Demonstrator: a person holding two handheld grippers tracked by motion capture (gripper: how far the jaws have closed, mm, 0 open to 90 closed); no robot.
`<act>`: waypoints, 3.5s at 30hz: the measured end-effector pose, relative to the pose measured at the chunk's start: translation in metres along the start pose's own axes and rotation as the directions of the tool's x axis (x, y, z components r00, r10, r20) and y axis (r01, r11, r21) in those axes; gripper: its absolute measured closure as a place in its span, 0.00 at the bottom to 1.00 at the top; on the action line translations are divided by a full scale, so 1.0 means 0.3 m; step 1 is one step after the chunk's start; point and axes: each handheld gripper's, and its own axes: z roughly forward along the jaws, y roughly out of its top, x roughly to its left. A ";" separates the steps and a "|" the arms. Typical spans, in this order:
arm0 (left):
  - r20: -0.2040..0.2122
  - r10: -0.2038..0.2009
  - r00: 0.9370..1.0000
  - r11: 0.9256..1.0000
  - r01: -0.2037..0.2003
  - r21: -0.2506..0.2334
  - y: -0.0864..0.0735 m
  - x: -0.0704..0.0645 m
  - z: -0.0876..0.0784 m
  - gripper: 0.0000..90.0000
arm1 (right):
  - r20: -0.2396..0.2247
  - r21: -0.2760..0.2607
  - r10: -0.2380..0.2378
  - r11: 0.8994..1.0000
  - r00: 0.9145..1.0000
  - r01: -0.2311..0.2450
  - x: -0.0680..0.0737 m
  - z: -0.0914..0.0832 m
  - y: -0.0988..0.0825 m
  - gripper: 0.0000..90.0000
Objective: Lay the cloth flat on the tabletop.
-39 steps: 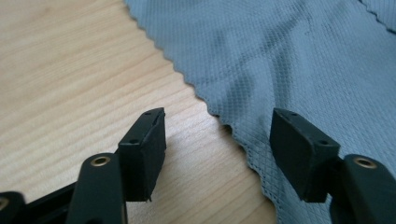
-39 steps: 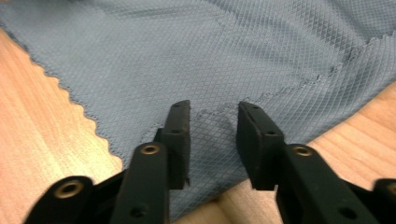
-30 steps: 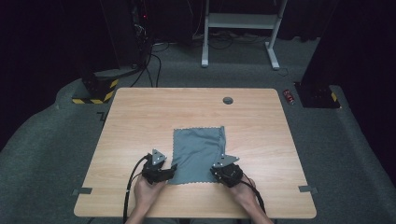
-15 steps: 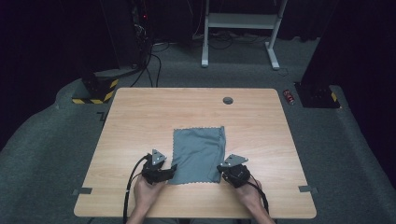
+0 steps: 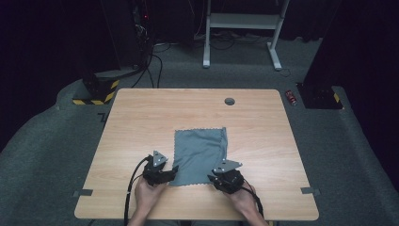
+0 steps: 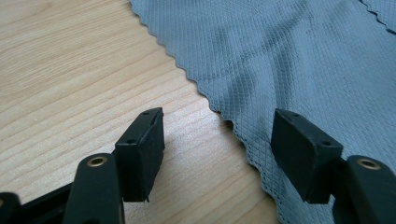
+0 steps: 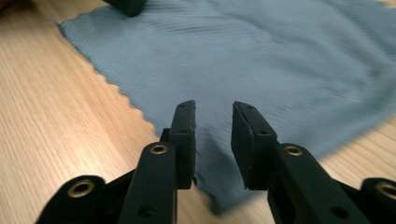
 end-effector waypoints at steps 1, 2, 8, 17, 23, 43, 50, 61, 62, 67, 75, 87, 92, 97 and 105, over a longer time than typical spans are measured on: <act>0.000 0.001 1.000 1.000 -0.001 0.001 0.000 0.000 0.000 0.39 | 0.000 0.009 -0.004 1.000 1.000 0.004 0.011 0.013 0.006 0.76; 0.000 0.001 1.000 1.000 -0.001 0.001 0.000 0.000 0.000 0.39 | 0.004 0.014 -0.016 1.000 1.000 0.016 0.020 0.024 0.009 0.75; 0.000 0.001 1.000 1.000 -0.001 0.002 -0.001 0.001 -0.001 0.38 | 0.030 0.045 -0.027 0.999 0.999 0.025 0.041 0.054 0.011 0.79; -0.002 -0.003 1.000 1.000 0.003 0.000 -0.001 0.000 0.000 0.38 | 0.078 0.058 -0.033 0.998 0.996 0.029 0.034 0.026 -0.011 0.99; -0.002 -0.003 1.000 1.000 0.003 -0.001 -0.001 0.000 0.000 0.38 | 0.094 0.054 -0.022 0.998 0.995 0.017 0.028 0.011 -0.015 0.99; -0.002 -0.001 1.000 1.000 0.001 0.000 -0.001 -0.001 0.000 0.38 | 0.216 0.024 0.129 0.990 0.968 -0.137 -0.066 -0.124 -0.161 0.99; -0.002 0.000 1.000 1.000 0.000 -0.001 -0.001 -0.001 0.000 0.38 | 0.209 -0.033 0.177 0.984 0.962 -0.174 -0.080 -0.140 -0.139 0.79; -0.002 0.013 1.000 1.000 -0.013 0.002 0.000 0.001 0.000 0.37 | 0.181 0.031 0.225 0.972 0.957 -0.234 -0.155 -0.072 -0.113 0.99; 0.003 0.007 1.000 1.000 -0.007 0.003 0.000 -0.001 0.000 0.36 | 0.187 0.041 0.220 0.972 0.957 -0.231 -0.156 -0.076 -0.121 0.99; 0.002 0.007 1.000 1.000 -0.007 0.003 0.000 -0.002 0.001 0.35 | 0.251 0.057 0.219 0.969 0.943 -0.240 -0.157 -0.087 -0.120 0.82; 0.004 0.007 1.000 1.000 -0.007 0.004 0.000 -0.002 0.001 0.35 | 0.232 0.001 0.121 0.992 0.965 -0.125 -0.194 -0.038 0.030 0.83; 0.004 0.007 1.000 1.000 -0.007 0.004 0.000 -0.002 0.001 0.35 | 0.332 0.091 0.126 0.982 0.935 -0.165 -0.344 0.122 0.092 0.92; 0.004 0.007 1.000 1.000 -0.007 0.004 0.000 -0.002 0.001 0.35 | 0.388 0.051 0.228 0.962 0.893 -0.268 -0.434 0.087 0.042 0.91; 0.003 0.007 1.000 1.000 -0.007 0.004 0.000 -0.002 0.001 0.35 | 0.297 0.017 0.196 0.978 0.935 -0.210 -0.349 0.043 0.049 0.87; 0.017 0.019 1.000 0.999 -0.019 0.039 0.006 -0.004 -0.014 0.40 | 0.156 -0.005 0.146 0.989 0.977 -0.147 -0.173 -0.039 -0.045 0.75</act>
